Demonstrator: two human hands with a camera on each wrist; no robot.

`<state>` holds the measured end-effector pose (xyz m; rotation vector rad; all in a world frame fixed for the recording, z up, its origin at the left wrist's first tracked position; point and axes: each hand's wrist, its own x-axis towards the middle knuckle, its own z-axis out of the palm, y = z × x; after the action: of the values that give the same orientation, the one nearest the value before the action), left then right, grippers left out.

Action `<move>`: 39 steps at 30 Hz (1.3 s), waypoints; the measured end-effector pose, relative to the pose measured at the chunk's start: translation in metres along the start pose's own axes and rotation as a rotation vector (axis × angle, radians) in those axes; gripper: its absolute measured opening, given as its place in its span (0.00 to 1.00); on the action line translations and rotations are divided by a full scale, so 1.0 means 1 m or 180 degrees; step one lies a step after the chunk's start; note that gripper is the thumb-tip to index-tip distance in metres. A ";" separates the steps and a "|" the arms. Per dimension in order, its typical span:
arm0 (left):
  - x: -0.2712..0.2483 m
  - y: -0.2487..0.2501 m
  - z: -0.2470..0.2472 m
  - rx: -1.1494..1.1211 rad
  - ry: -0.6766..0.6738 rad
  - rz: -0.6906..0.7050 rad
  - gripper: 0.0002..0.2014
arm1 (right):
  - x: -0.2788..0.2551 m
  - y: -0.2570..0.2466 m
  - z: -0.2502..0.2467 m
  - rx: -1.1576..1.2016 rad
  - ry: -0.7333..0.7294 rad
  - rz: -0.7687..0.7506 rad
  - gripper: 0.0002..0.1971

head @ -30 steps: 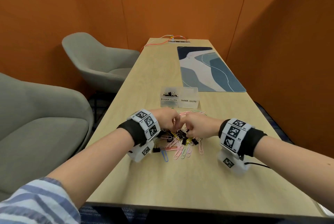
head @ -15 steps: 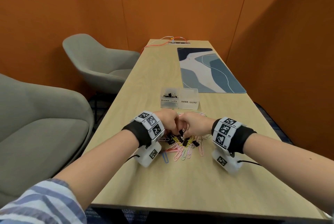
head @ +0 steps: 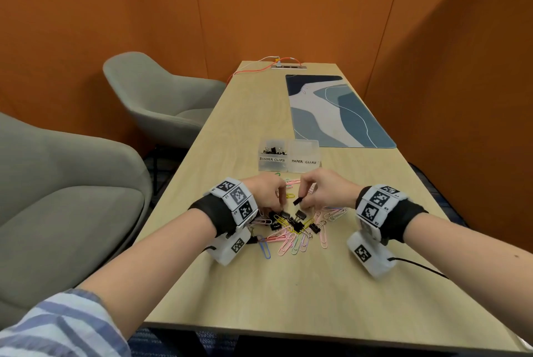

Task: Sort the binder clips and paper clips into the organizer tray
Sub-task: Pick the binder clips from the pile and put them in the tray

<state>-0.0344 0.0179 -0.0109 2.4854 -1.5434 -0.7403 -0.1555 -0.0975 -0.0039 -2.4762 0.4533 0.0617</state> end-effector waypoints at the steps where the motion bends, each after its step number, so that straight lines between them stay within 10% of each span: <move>1: 0.001 0.000 0.001 0.0014 0.0021 0.0021 0.13 | -0.001 0.002 -0.003 0.0205 0.0050 0.0066 0.12; 7: 0.002 0.002 0.000 0.0093 -0.0019 0.0162 0.10 | -0.007 0.001 -0.017 0.0472 -0.0260 0.0241 0.11; 20: -0.010 0.004 0.002 0.0359 -0.0077 0.0432 0.15 | -0.005 -0.016 0.011 -0.1496 -0.0558 -0.0223 0.15; 39: -0.005 -0.016 0.000 -0.1153 -0.0200 0.0510 0.12 | -0.003 0.000 -0.038 0.0726 -0.0378 0.0365 0.10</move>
<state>-0.0229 0.0296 -0.0148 2.0724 -1.4541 -0.9788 -0.1609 -0.1185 0.0270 -2.2085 0.5206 0.1917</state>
